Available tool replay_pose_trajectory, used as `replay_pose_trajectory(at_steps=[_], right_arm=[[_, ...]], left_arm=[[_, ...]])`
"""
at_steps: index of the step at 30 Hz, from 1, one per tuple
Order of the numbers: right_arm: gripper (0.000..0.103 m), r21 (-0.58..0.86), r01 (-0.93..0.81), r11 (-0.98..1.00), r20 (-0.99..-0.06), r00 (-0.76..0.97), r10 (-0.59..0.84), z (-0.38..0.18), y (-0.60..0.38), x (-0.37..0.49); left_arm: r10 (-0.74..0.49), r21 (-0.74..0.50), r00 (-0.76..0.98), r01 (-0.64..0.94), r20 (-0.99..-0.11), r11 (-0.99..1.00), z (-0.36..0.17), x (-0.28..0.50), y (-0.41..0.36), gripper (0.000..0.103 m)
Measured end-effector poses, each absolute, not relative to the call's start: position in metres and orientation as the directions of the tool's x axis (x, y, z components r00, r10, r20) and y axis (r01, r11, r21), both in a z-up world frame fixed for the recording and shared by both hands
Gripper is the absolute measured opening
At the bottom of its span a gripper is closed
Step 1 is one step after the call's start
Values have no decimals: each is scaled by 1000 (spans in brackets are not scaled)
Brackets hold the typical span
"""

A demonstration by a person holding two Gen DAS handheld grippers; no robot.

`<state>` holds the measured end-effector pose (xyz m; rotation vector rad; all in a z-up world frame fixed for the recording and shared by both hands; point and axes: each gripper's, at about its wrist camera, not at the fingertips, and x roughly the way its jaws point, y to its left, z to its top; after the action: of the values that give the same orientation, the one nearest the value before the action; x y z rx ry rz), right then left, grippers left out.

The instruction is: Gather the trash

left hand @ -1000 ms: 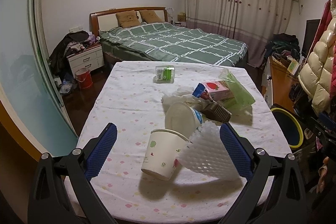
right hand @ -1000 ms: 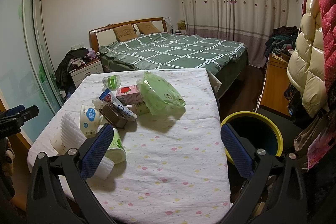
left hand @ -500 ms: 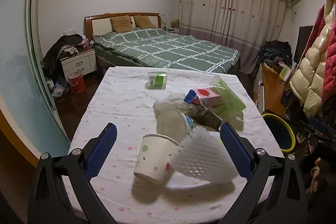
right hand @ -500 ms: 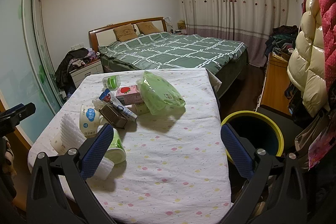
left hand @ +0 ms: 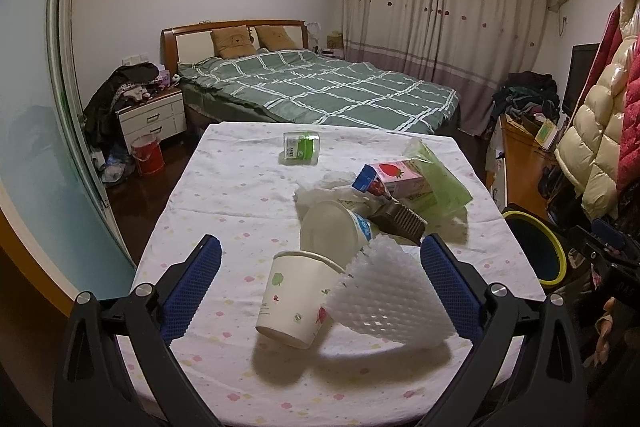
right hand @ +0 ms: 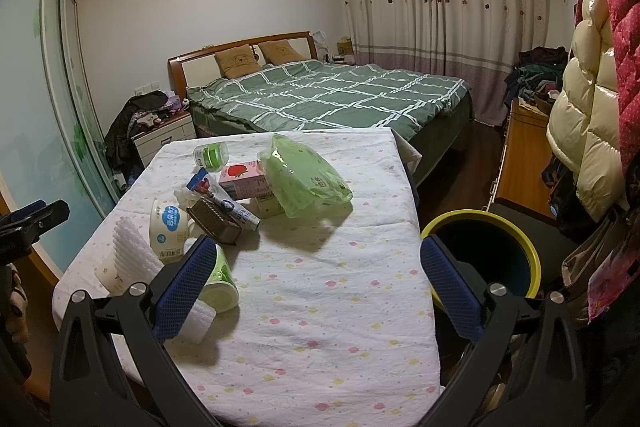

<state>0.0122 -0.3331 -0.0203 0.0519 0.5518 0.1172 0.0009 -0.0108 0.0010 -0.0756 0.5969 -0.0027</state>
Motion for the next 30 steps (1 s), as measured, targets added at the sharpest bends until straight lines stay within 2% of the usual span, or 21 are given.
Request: replay_pose_trajectory(at_steps=[30], right_arm=[[97, 94, -99, 991, -545, 827, 134, -35, -331, 29]], left_arm=[[19, -18, 812, -36, -584, 999, -5, 10, -13, 98]])
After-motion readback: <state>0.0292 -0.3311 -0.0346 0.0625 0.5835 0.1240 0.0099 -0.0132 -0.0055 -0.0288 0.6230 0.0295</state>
